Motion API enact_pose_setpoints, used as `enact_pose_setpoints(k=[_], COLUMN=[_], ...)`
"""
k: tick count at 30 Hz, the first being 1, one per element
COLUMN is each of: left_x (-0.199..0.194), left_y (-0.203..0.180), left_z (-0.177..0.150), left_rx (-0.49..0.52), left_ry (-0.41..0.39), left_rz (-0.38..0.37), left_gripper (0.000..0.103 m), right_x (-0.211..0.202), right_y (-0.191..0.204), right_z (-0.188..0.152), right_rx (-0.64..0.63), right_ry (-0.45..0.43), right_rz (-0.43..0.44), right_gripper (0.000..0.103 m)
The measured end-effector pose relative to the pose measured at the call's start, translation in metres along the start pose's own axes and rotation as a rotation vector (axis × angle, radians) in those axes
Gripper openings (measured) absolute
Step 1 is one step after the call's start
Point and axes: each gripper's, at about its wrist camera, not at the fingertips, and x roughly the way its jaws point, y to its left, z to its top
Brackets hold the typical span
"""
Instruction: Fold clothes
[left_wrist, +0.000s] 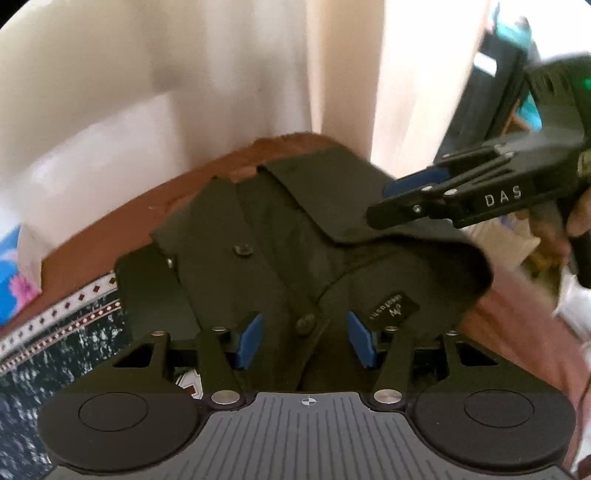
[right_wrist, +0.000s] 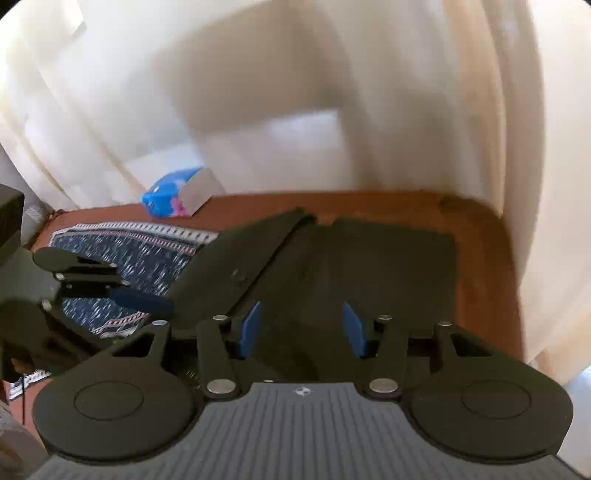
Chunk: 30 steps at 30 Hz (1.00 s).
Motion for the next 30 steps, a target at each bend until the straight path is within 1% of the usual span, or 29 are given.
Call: enact_pose_setpoints(k=[4, 5, 6, 7, 10, 14, 15, 16, 18, 20, 22, 24, 25, 27, 29, 30], left_x=[0.007, 0.008, 0.010, 0.011, 0.008, -0.013, -0.019, -0.020, -0.011, 0.013, 0.037, 0.043, 0.041, 0.033, 0.024, 0.020], left_y=[-0.004, -0.004, -0.005, -0.004, 0.000, -0.006, -0.010, -0.016, -0.027, -0.036, -0.041, -0.046, -0.049, -0.053, -0.056, -0.056], left_z=[-0.002, -0.003, -0.003, -0.004, -0.001, 0.018, 0.024, 0.028, 0.030, 0.022, 0.008, -0.003, -0.006, -0.007, -0.011, -0.014], left_rx=[0.012, 0.015, 0.018, 0.010, -0.052, -0.109, -0.106, -0.094, -0.061, -0.024, 0.013, 0.061, 0.079, 0.102, 0.124, 0.132], left_ry=[0.021, 0.029, 0.036, 0.048, 0.061, -0.019, -0.045, -0.053, -0.041, 0.021, 0.083, 0.074, 0.065, 0.060, 0.054, 0.055], left_rz=[0.023, 0.027, 0.031, 0.032, 0.026, -0.019, -0.038, -0.051, -0.067, -0.056, -0.024, 0.016, 0.032, 0.050, 0.069, 0.077], left_gripper=[0.064, 0.056, 0.029, 0.018, 0.010, 0.008, 0.008, 0.008, 0.008, 0.008, 0.008, 0.010, 0.012, 0.029, 0.032, 0.035], right_x=[0.002, -0.002, -0.005, -0.008, -0.010, -0.016, -0.018, -0.021, -0.026, -0.027, -0.027, -0.027, -0.028, -0.029, -0.030, -0.031], right_y=[0.001, -0.001, -0.003, -0.005, -0.009, -0.014, -0.014, -0.015, -0.018, -0.020, -0.022, -0.023, -0.022, -0.022, -0.022, -0.022], right_z=[-0.005, -0.007, -0.010, -0.012, -0.017, -0.019, -0.019, -0.019, -0.021, -0.025, -0.029, -0.033, -0.035, -0.037, -0.038, -0.038], right_rx=[0.039, 0.050, 0.059, 0.067, 0.085, 0.102, 0.107, 0.114, 0.131, 0.148, 0.164, 0.174, 0.177, 0.180, 0.181, 0.181], right_ry=[0.021, 0.021, 0.020, 0.020, 0.029, 0.029, 0.024, 0.018, 0.010, 0.011, 0.016, 0.024, 0.025, 0.024, 0.018, 0.015], right_rz=[0.014, 0.016, 0.014, 0.011, -0.005, -0.014, -0.014, -0.014, -0.015, -0.021, -0.023, -0.023, -0.022, -0.019, -0.017, -0.016], right_gripper=[0.055, 0.055, 0.055, 0.055, 0.055, 0.055, 0.055, 0.055, 0.055, 0.055, 0.055, 0.055, 0.055, 0.055, 0.055, 0.055])
